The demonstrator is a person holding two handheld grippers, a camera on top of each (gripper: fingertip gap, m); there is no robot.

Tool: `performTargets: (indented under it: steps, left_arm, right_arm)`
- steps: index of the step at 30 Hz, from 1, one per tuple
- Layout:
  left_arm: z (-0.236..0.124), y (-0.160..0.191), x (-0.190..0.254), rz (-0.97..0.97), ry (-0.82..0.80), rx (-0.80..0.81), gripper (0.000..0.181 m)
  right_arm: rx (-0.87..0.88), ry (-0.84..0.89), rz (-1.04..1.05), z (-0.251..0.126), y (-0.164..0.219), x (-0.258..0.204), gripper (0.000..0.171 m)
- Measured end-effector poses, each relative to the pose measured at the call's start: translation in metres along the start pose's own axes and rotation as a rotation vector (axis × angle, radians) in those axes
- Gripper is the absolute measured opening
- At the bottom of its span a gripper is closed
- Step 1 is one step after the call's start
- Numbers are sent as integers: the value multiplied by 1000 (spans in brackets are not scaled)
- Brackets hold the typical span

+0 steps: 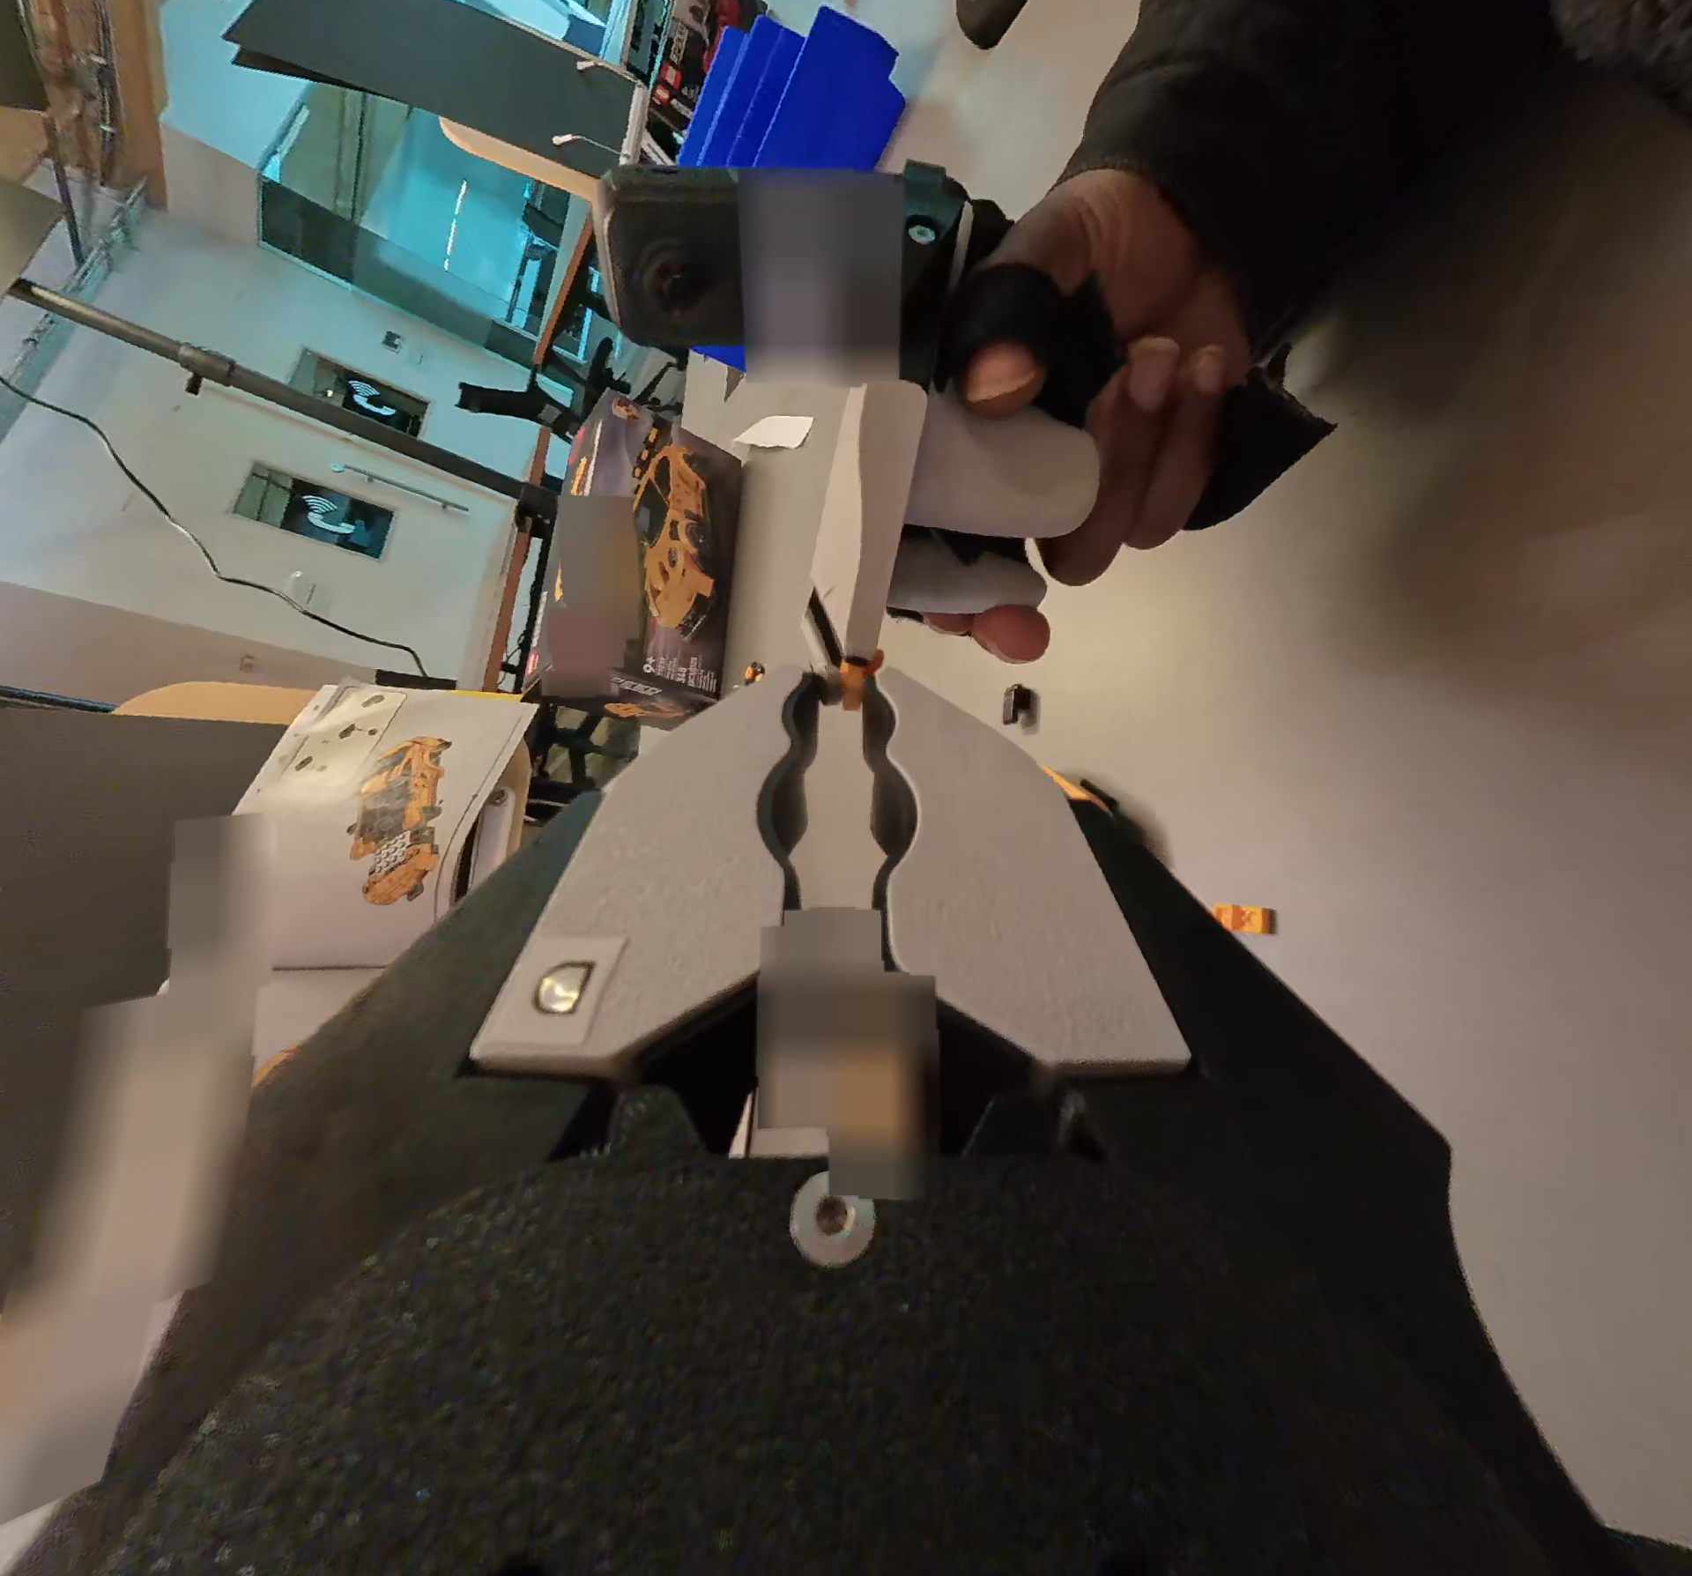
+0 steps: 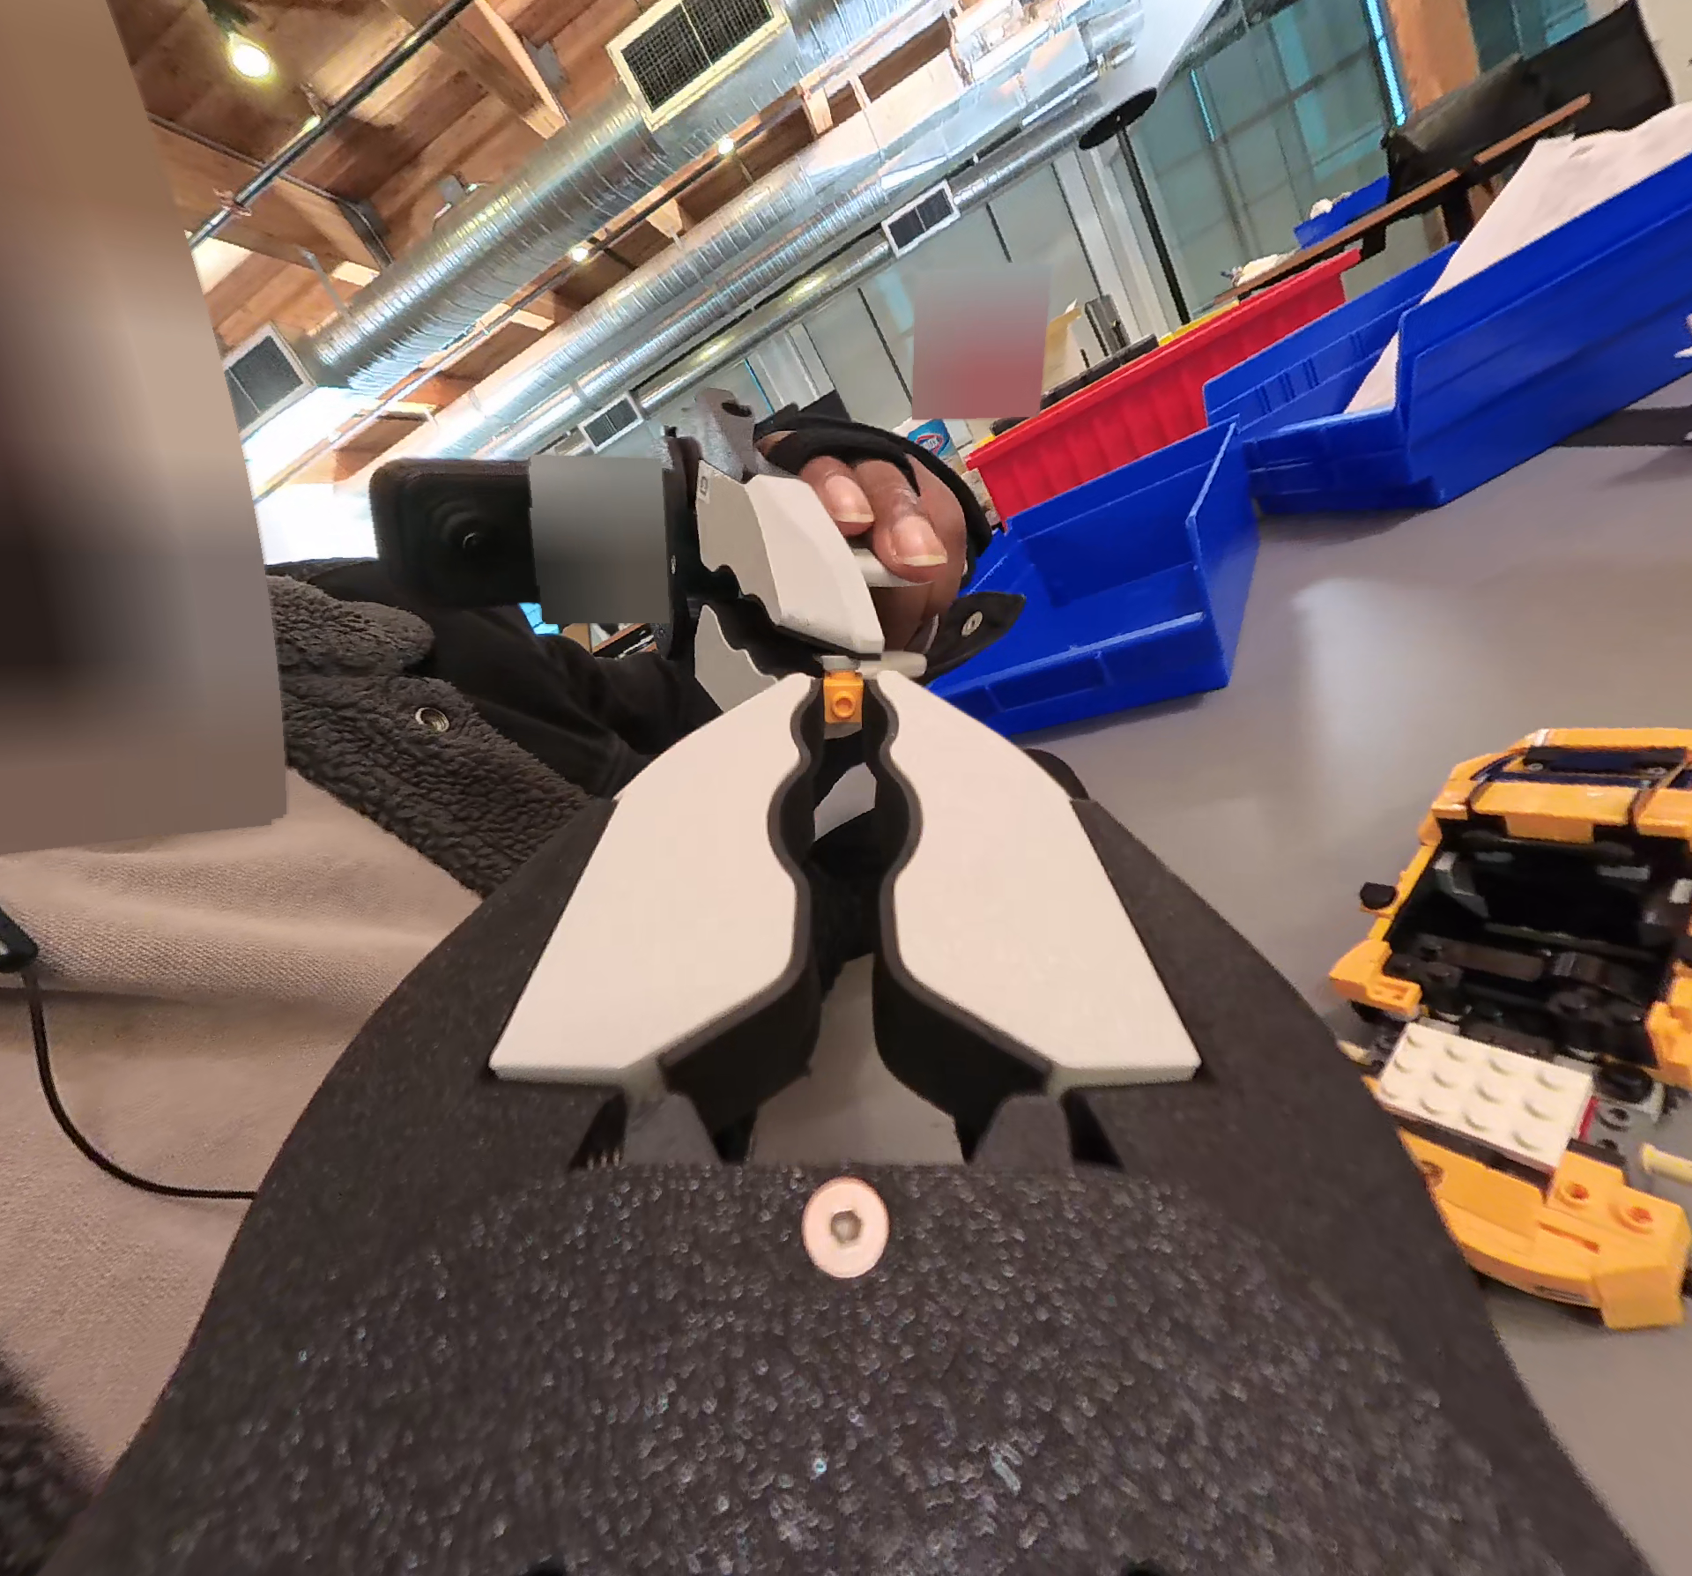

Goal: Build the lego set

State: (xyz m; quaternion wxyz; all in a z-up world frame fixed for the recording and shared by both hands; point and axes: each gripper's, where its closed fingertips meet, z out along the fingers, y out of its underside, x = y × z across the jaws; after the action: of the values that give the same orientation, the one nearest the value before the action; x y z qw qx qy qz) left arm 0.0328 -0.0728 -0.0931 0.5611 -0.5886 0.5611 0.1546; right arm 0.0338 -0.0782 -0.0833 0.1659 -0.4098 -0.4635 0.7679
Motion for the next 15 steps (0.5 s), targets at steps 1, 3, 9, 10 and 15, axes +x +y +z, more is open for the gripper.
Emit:
performTargets:
  steps: [1,3,9,10,15]
  left_arm:
    - [0,1,1,12,-1,-7,9]
    - [-1,3,4,33,5,-27,8]
    - [-4,13,13,71,38,-73,9]
    - [-4,14,14,71,41,-78,9]
    - [-3,21,21,46,76,-98,8]
  right_arm:
    - [-5,-1,10,0,1,0,7]
    - [-21,2,39,1,4,2,7]
    - [-70,19,155,4,13,8,7]
    - [-73,22,181,4,15,9,7]
    - [-99,45,310,4,21,14,7]
